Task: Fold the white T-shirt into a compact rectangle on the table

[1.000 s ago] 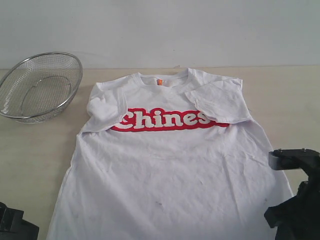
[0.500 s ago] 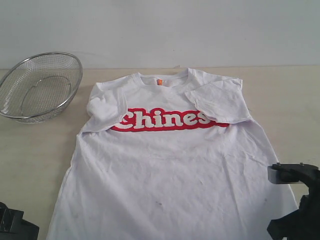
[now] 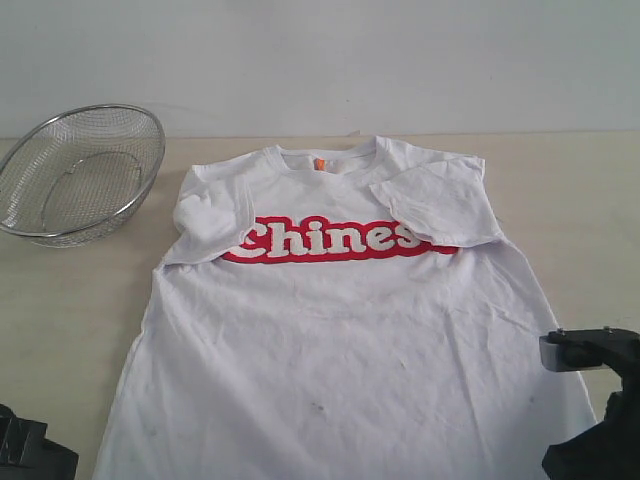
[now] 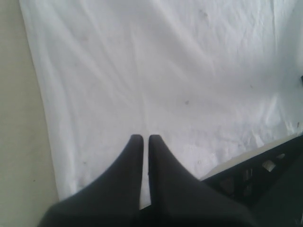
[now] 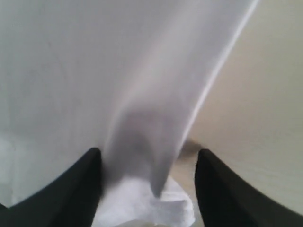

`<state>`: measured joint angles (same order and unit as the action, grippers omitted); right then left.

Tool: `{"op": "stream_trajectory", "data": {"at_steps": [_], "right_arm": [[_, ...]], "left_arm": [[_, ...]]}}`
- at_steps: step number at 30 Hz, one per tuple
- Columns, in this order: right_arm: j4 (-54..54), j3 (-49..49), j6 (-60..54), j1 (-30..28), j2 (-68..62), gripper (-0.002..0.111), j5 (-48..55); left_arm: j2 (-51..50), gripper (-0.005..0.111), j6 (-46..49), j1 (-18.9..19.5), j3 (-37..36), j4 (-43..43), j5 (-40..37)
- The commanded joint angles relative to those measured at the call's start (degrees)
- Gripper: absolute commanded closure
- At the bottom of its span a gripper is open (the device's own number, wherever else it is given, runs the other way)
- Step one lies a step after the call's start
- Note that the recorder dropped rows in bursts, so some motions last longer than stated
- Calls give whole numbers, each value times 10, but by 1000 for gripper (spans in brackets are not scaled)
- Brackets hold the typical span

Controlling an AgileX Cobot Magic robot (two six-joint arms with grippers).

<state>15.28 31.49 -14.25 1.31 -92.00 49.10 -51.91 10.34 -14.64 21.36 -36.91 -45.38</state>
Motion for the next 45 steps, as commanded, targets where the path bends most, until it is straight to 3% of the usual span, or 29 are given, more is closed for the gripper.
{"op": "stream_trajectory", "data": {"at_steps": [1,15,17,25,36,39,45], "right_arm": [[-7,-2,4,-2,-29,55,-1],[8,-2,-6,-2,-74,58,15],[8,-2,-6,-2,-74,64,15],[5,-2,-6,-2,-74,109,15],[4,0,-4,-2,-64,108,30],[7,0,-4,-2,-64,108,30],[8,0,-4,-2,-64,108,27]], "left_arm": [[-1,102,6,0,0,-5,4],[-1,102,11,0,0,-5,4],[-1,102,11,0,0,-5,4],[-1,102,11,0,0,-5,4],[-17,102,6,0,0,-5,-46],[-73,102,-21,0,7,16,-134],[-149,102,-121,0,7,85,-90]]}}
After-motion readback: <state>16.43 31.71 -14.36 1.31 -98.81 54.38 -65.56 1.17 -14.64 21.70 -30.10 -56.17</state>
